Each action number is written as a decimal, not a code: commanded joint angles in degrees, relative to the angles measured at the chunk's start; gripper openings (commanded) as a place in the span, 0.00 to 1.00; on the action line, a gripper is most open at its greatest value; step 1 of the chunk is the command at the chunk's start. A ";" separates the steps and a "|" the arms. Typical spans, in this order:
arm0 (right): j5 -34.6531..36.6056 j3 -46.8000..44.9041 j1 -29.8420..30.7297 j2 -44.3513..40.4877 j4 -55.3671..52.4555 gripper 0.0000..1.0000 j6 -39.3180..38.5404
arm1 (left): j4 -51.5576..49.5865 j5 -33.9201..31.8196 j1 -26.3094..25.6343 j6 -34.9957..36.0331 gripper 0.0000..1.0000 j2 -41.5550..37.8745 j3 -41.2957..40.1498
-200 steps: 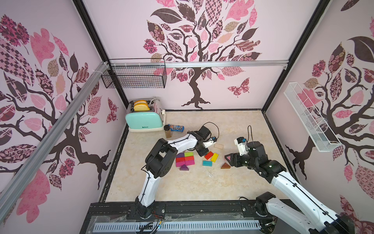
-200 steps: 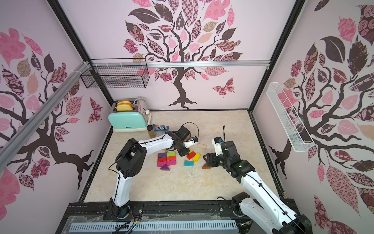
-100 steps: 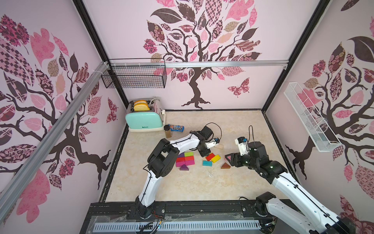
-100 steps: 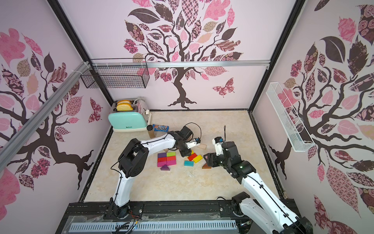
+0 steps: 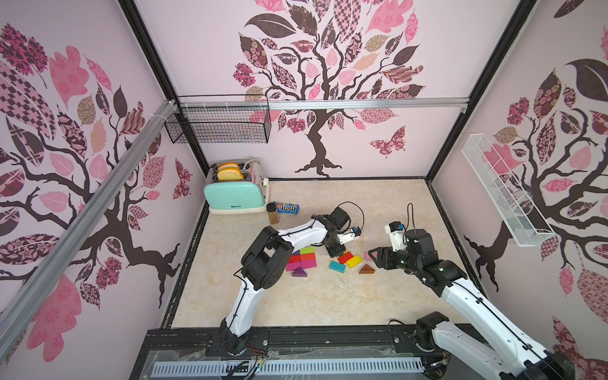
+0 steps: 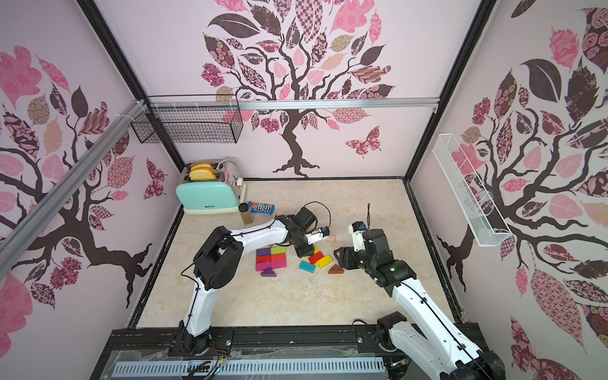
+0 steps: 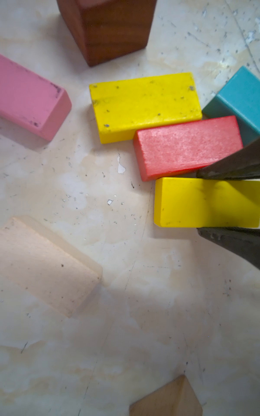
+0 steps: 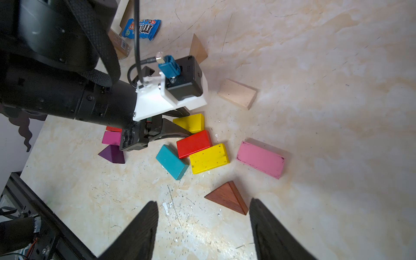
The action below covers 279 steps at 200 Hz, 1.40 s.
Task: Assemble a piece of candy with building blocks
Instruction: Assemble the building block at the center of the board.
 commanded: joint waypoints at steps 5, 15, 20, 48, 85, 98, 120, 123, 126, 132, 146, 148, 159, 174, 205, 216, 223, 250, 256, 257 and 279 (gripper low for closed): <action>0.17 -0.63 -0.37 -1.39 -0.55 0.68 0.39 | -2.48 2.54 0.77 -6.06 0.15 1.47 2.51; 0.35 -0.81 -0.33 -1.70 -0.56 0.67 0.64 | -4.02 4.27 1.44 -8.63 0.16 1.60 4.14; 0.44 -0.89 -0.33 -1.78 -0.63 0.67 0.72 | -4.89 5.31 1.71 -9.59 0.15 1.71 4.87; 1.07 -0.88 -0.33 -1.65 -0.94 0.67 0.47 | -4.01 8.06 2.15 -11.70 0.18 0.56 3.25; 1.19 -0.52 -0.33 -0.89 -1.01 0.67 0.36 | -2.21 3.80 2.09 -10.75 0.17 0.92 1.87; 1.19 -0.46 -0.33 -1.00 -0.98 0.67 0.32 | -2.23 2.46 2.13 -10.32 0.16 1.79 2.39; 1.68 -0.46 -0.33 -1.09 -1.08 0.67 0.23 | -2.16 2.15 2.00 -9.38 0.16 3.37 3.11; 1.74 -0.44 -0.33 -1.08 -1.07 0.67 0.14 | -2.23 2.23 1.89 -9.27 0.16 3.56 3.24; 1.79 -0.42 -0.37 -1.02 -1.07 0.67 0.13 | -2.34 2.32 1.81 -9.20 0.16 3.76 3.33; 1.85 -0.40 -0.37 -1.07 -1.03 0.67 0.09 | -2.45 2.61 1.58 -9.18 0.16 3.95 3.36; 1.92 -0.28 -0.36 -1.09 -1.05 0.67 -0.04 | -2.54 3.91 0.95 -9.65 0.15 4.10 3.27; 1.94 -0.28 -0.40 -1.09 -1.01 0.67 -0.06 | -2.49 4.09 0.86 -9.74 0.15 4.10 3.18; 1.96 -0.15 -0.37 -0.98 -0.71 0.67 -0.23 | -2.06 4.68 0.17 -10.42 0.15 4.05 2.39; 1.83 0.20 -0.41 -0.63 -0.51 0.67 -0.29 | -1.43 5.02 -0.74 -11.17 0.15 4.18 1.48; 1.88 0.77 -0.58 0.24 -0.29 0.67 -0.89 | -0.25 7.84 -1.49 -12.71 0.15 4.18 0.66; 1.89 0.78 -0.76 0.37 -0.23 0.67 -1.03 | 0.07 8.77 -1.62 -12.69 0.15 4.14 0.80; 1.88 0.77 -0.96 0.45 -0.14 0.67 -1.10 | 0.08 9.04 -1.79 -12.42 0.15 4.21 0.89; 1.89 0.82 -1.55 0.21 -0.53 0.67 -1.05 | -1.07 8.34 -2.16 -10.78 0.17 5.13 2.76; 1.89 0.90 -1.64 0.09 -0.68 0.67 -1.07 | -1.48 7.86 -2.16 -10.57 0.18 5.37 3.35; 1.89 0.88 -1.64 0.11 -0.71 0.67 -1.10 | -1.49 7.82 -2.16 -10.52 0.18 5.41 3.44; 2.15 1.34 -1.91 -0.11 -1.19 0.67 -1.08 | -3.09 6.52 -2.13 -10.12 0.32 5.49 5.14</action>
